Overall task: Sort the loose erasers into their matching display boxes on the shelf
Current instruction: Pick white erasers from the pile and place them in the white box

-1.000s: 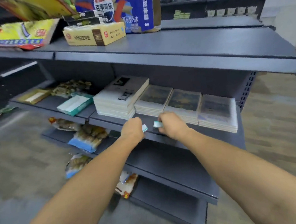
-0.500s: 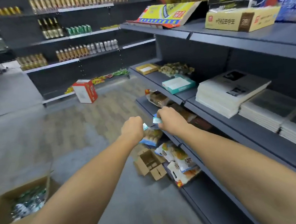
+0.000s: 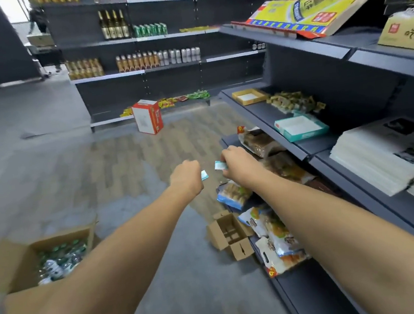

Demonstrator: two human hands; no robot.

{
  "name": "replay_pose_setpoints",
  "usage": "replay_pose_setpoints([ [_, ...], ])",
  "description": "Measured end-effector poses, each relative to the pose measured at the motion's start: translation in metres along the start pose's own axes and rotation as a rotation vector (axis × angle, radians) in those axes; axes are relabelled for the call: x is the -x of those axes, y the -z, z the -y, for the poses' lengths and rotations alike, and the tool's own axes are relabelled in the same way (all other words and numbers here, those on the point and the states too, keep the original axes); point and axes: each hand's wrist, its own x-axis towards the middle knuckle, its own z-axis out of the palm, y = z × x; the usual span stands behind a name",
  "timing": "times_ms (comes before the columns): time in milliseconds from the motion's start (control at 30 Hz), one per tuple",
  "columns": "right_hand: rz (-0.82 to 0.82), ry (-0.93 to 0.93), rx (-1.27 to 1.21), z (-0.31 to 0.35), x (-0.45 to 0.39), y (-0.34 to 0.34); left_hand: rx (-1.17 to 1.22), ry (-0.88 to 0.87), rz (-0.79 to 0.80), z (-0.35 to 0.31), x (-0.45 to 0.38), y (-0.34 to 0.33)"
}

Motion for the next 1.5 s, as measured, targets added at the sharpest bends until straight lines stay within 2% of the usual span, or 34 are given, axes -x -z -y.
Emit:
replay_pose_setpoints([
  [533, 0.022, 0.166, -0.059, -0.030, -0.139, -0.012, -0.062, 0.076, -0.083, 0.020, -0.114, 0.010],
  [1100, 0.032, 0.108, -0.088, 0.019, -0.270, -0.050, -0.075, 0.001, -0.103, 0.114, -0.240, 0.017],
  [1500, 0.020, 0.155, -0.122, -0.002, -0.381, -0.074, -0.080, 0.019, -0.095, 0.131, -0.345, 0.017],
])
